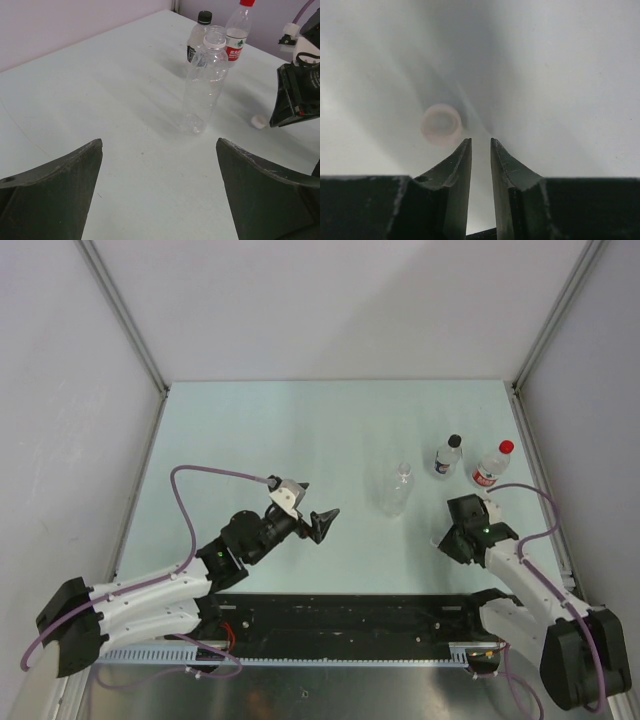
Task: Screw on the bottle caps
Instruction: Pick up the bottle cap from the center of the board.
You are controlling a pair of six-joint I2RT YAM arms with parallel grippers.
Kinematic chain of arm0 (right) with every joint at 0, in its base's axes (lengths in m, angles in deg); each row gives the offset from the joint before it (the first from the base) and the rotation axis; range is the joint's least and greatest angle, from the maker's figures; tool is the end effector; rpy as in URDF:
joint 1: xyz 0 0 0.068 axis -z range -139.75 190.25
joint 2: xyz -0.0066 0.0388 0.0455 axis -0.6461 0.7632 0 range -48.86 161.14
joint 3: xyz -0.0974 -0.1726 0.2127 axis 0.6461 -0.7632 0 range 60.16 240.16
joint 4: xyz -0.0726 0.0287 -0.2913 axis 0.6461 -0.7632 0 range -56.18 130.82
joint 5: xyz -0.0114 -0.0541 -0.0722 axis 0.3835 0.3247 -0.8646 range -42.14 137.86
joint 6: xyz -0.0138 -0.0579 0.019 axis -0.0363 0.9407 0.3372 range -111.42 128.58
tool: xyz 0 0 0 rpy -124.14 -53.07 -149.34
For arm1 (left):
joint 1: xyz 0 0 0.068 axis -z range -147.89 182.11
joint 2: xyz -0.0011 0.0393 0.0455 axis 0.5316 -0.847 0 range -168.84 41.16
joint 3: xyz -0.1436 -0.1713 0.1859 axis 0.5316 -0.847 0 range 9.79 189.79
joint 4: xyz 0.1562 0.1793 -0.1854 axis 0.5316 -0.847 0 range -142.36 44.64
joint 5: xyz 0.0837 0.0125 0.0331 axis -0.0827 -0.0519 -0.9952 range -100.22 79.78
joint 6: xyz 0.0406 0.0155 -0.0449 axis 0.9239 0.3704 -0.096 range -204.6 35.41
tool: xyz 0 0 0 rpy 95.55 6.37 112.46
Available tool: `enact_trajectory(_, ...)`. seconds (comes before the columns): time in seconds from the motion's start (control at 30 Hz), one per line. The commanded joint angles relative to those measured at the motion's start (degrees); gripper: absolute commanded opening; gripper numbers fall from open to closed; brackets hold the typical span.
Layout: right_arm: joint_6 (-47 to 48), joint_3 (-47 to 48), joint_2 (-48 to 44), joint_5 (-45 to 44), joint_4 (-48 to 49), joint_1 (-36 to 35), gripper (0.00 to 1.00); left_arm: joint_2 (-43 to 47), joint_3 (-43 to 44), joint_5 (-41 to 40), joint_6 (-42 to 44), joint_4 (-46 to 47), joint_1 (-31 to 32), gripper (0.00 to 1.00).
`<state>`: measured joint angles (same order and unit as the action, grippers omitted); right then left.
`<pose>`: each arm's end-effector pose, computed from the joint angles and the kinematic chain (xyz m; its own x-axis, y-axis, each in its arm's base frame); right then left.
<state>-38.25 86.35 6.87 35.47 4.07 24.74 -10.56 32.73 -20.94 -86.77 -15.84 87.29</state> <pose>0.1849 0.0407 0.1472 -0.7335 0.5357 -0.4183 0.5215 0.8383 0.1591 0.1480 -0.1972 0.2509 -0.0192 -0.0376 -0.9991 0.7002 0.7128 -0.0403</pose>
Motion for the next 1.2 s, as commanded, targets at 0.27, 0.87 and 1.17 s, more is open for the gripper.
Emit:
enact_trajectory(0.27,7.4,0.0,-7.9,5.5,5.7,3.4,0.28,0.6,-0.2,2.9,-1.3,2.7,-0.3,0.99)
enact_trajectory(0.87,10.5,-0.1,5.7,6.4,13.9,4.8,0.27,-0.5,0.1,3.9,-1.3,2.7,-0.3,1.0)
enact_trajectory(1.17,13.2,-1.6,6.4,10.6,19.3,4.8,0.05,0.2,-0.2,3.9,-3.4,2.6,-0.3,1.0)
